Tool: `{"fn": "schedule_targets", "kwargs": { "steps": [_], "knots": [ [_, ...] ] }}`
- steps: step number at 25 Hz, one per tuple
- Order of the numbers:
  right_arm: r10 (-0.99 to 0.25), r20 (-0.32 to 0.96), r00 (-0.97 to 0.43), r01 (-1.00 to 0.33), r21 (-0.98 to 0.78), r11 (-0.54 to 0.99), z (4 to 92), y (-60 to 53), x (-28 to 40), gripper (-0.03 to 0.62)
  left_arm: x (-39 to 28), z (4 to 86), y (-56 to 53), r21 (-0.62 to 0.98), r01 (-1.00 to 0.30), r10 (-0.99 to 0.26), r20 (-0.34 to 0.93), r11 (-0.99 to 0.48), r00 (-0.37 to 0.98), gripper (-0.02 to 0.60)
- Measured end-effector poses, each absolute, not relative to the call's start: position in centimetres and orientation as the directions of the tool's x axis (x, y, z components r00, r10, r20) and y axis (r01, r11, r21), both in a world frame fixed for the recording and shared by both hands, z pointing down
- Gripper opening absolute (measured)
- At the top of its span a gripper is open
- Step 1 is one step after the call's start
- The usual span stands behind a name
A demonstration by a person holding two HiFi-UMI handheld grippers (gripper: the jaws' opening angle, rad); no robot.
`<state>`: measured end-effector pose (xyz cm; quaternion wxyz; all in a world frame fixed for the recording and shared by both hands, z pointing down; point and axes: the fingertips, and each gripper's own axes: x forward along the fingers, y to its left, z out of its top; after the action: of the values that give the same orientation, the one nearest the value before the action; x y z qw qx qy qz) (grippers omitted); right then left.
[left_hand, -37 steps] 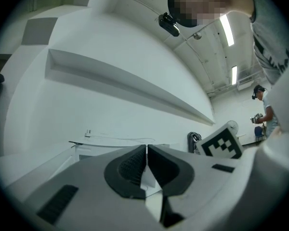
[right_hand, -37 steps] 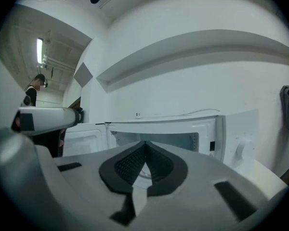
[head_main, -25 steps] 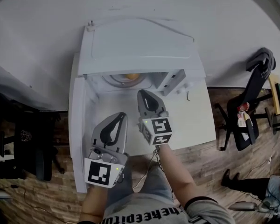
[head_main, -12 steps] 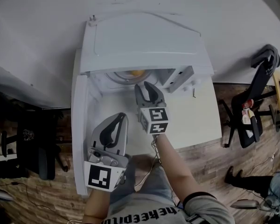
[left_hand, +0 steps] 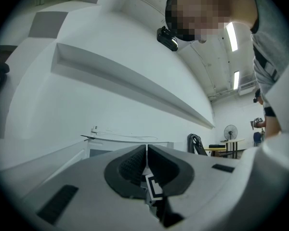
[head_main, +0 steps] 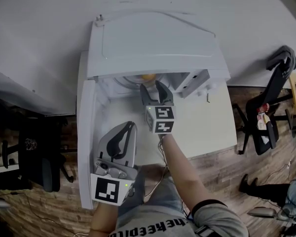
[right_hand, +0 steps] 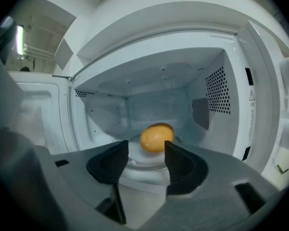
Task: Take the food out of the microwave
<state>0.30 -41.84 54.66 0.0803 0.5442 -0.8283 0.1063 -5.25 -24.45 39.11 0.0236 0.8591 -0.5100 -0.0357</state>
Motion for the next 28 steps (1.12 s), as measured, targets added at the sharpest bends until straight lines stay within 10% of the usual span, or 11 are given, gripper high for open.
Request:
{"fn": "schedule_targets", "kwargs": {
  "steps": [28],
  "knots": [
    [-0.921,0.32,-0.22,-0.974,-0.017,0.227,57.1,-46.6,0.1,0.326,-5.8,39.9,-24.6,0.087,-0.871,-0.875,-0.019,-0.484,0.484,0.014]
  ]
}}
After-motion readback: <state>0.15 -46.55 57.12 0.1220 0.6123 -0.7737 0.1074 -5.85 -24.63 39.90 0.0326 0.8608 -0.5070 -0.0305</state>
